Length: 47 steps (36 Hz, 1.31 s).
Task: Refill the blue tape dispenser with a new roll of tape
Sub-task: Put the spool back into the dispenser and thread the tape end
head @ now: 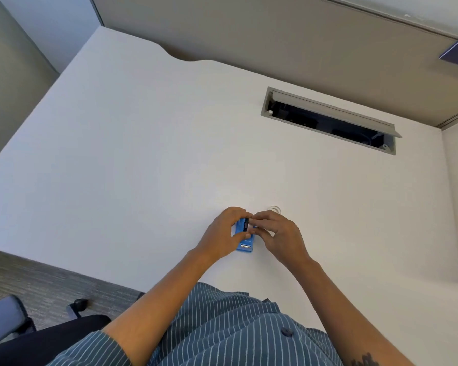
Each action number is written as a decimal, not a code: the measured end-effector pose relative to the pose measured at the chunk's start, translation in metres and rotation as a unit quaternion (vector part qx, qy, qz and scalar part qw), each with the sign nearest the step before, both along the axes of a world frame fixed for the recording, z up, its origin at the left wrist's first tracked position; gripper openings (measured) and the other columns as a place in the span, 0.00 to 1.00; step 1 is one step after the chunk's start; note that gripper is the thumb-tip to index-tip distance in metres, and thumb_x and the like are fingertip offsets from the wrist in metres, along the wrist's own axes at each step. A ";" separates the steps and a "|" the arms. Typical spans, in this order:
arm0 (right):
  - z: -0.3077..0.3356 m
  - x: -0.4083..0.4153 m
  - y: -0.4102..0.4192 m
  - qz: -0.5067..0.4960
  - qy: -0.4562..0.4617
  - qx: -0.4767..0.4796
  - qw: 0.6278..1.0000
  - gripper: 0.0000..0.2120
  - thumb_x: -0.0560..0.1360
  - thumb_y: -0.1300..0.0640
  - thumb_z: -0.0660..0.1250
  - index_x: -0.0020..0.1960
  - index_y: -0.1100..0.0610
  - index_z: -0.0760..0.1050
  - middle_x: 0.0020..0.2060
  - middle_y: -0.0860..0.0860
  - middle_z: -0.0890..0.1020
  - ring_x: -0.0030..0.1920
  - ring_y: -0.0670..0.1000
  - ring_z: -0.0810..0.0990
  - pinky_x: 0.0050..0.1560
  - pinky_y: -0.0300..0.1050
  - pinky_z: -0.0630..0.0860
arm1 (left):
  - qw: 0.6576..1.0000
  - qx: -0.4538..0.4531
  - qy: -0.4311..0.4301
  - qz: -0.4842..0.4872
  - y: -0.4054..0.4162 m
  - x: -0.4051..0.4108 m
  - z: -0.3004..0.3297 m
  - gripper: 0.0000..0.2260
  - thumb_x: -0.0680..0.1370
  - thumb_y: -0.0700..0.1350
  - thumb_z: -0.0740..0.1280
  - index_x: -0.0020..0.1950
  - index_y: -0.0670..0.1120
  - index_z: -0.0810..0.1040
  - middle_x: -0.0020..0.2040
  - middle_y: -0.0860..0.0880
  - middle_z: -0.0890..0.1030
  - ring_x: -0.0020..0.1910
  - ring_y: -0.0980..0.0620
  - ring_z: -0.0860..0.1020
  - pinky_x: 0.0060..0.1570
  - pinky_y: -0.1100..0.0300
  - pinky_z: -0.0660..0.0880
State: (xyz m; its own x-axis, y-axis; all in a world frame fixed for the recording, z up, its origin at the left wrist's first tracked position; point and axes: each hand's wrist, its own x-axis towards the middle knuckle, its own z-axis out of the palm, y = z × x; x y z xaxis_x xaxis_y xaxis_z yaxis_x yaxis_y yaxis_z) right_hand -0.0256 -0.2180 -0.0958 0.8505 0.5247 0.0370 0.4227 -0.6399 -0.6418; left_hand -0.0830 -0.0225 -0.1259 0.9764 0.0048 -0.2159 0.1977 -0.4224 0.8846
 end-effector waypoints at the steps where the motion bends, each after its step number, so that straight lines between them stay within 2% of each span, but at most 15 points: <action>1: -0.001 0.000 0.000 0.000 -0.008 -0.002 1.000 0.10 0.76 0.64 0.80 0.55 0.53 0.91 0.55 0.48 0.90 0.53 0.51 0.88 0.51 0.52 0.86 | 1.000 -0.001 0.000 0.000 0.000 0.000 0.000 0.21 0.79 0.45 0.78 0.71 0.51 0.79 0.67 0.53 0.80 0.65 0.53 0.79 0.71 0.50 0.78; 9: 0.002 -0.003 0.000 0.029 -0.095 -0.046 0.994 0.08 0.75 0.63 0.81 0.51 0.53 0.90 0.51 0.48 0.90 0.48 0.52 0.89 0.40 0.48 0.86 | 1.000 0.004 0.010 0.004 -0.002 0.000 0.002 0.21 0.79 0.44 0.78 0.71 0.48 0.79 0.69 0.49 0.80 0.67 0.50 0.79 0.72 0.47 0.78; 13: 0.009 -0.007 0.004 0.062 -0.149 -0.092 0.983 0.10 0.71 0.68 0.82 0.49 0.56 0.89 0.48 0.50 0.89 0.43 0.55 0.88 0.34 0.50 0.85 | 1.000 0.001 0.016 0.007 -0.002 0.000 0.003 0.22 0.79 0.43 0.78 0.72 0.48 0.79 0.69 0.48 0.80 0.68 0.49 0.79 0.72 0.47 0.77; 18: 0.012 -0.010 0.011 0.067 -0.169 -0.131 0.975 0.12 0.70 0.71 0.80 0.47 0.57 0.86 0.45 0.51 0.88 0.37 0.56 0.84 0.29 0.52 0.81 | 1.000 -0.005 0.016 0.009 -0.003 0.000 0.005 0.22 0.79 0.41 0.78 0.72 0.47 0.80 0.69 0.48 0.80 0.68 0.48 0.79 0.73 0.47 0.77; 23: 0.014 -0.012 0.016 0.063 -0.158 -0.155 0.973 0.11 0.69 0.72 0.77 0.48 0.59 0.85 0.44 0.52 0.86 0.36 0.56 0.82 0.26 0.50 0.78 | 1.000 -0.003 0.024 0.009 -0.003 0.000 0.007 0.21 0.79 0.43 0.77 0.72 0.47 0.79 0.69 0.48 0.80 0.67 0.48 0.79 0.73 0.47 0.77; 32: 0.018 -0.020 0.021 0.021 -0.096 -0.157 0.983 0.09 0.72 0.70 0.76 0.48 0.59 0.83 0.45 0.52 0.83 0.39 0.57 0.82 0.25 0.53 0.79 | 1.000 -0.005 0.017 0.002 0.000 -0.002 0.006 0.22 0.78 0.43 0.79 0.71 0.49 0.78 0.68 0.51 0.80 0.67 0.50 0.79 0.72 0.47 0.77; 36: 0.016 -0.026 0.020 0.012 -0.076 -0.158 0.984 0.05 0.75 0.67 0.74 0.47 0.59 0.82 0.45 0.52 0.82 0.41 0.57 0.82 0.26 0.52 0.77 | 0.998 -0.031 0.030 -0.049 0.009 -0.004 0.004 0.31 0.77 0.47 0.80 0.78 0.51 0.74 0.75 0.53 0.76 0.74 0.53 0.75 0.77 0.49 0.72; 38: 0.015 -0.029 0.020 0.002 -0.067 -0.152 0.986 0.05 0.75 0.67 0.74 0.47 0.59 0.82 0.45 0.52 0.82 0.42 0.57 0.82 0.27 0.52 0.77 | 0.994 -0.036 0.047 -0.091 0.016 -0.006 0.003 0.39 0.75 0.52 0.82 0.82 0.53 0.68 0.81 0.54 0.70 0.79 0.55 0.69 0.81 0.50 0.66; 40: 0.014 -0.032 0.020 -0.011 -0.062 -0.141 0.988 0.06 0.75 0.68 0.75 0.46 0.58 0.82 0.45 0.51 0.82 0.41 0.57 0.82 0.27 0.50 0.76 | 0.990 -0.013 0.058 -0.131 0.022 -0.008 0.000 0.46 0.73 0.52 0.83 0.86 0.54 0.62 0.85 0.55 0.64 0.83 0.57 0.63 0.83 0.55 0.61; 42: 0.014 -0.034 0.020 -0.021 -0.061 -0.136 0.989 0.07 0.75 0.68 0.75 0.46 0.58 0.82 0.44 0.51 0.82 0.41 0.56 0.82 0.28 0.47 0.74 | 0.987 0.012 0.057 -0.151 0.025 -0.009 -0.004 0.47 0.74 0.47 0.82 0.87 0.55 0.59 0.86 0.56 0.60 0.84 0.58 0.60 0.82 0.58 0.58; 44: 0.013 -0.036 0.019 -0.025 -0.063 -0.133 0.989 0.07 0.75 0.69 0.75 0.46 0.57 0.82 0.44 0.50 0.82 0.42 0.56 0.82 0.29 0.47 0.74 | 0.987 0.028 0.048 -0.149 0.025 -0.010 -0.007 0.46 0.76 0.44 0.81 0.87 0.55 0.59 0.87 0.56 0.60 0.85 0.57 0.60 0.83 0.56 0.59; 47: 0.012 -0.039 0.018 -0.031 -0.067 -0.129 0.989 0.08 0.75 0.69 0.75 0.45 0.57 0.82 0.43 0.50 0.81 0.42 0.55 0.81 0.29 0.45 0.73 | 0.989 0.033 0.034 -0.137 0.023 -0.013 -0.009 0.44 0.77 0.44 0.80 0.87 0.55 0.59 0.87 0.56 0.61 0.85 0.56 0.60 0.83 0.54 0.60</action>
State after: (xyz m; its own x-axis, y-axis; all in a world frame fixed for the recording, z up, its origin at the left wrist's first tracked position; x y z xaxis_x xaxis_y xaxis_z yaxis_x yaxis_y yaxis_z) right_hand -0.0650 -0.2000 -0.0837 0.8778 0.4785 0.0239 0.4481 -0.8023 -0.3943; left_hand -0.0963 0.0004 -0.1348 0.9265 -0.2417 -0.2885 0.1250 -0.5254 0.8416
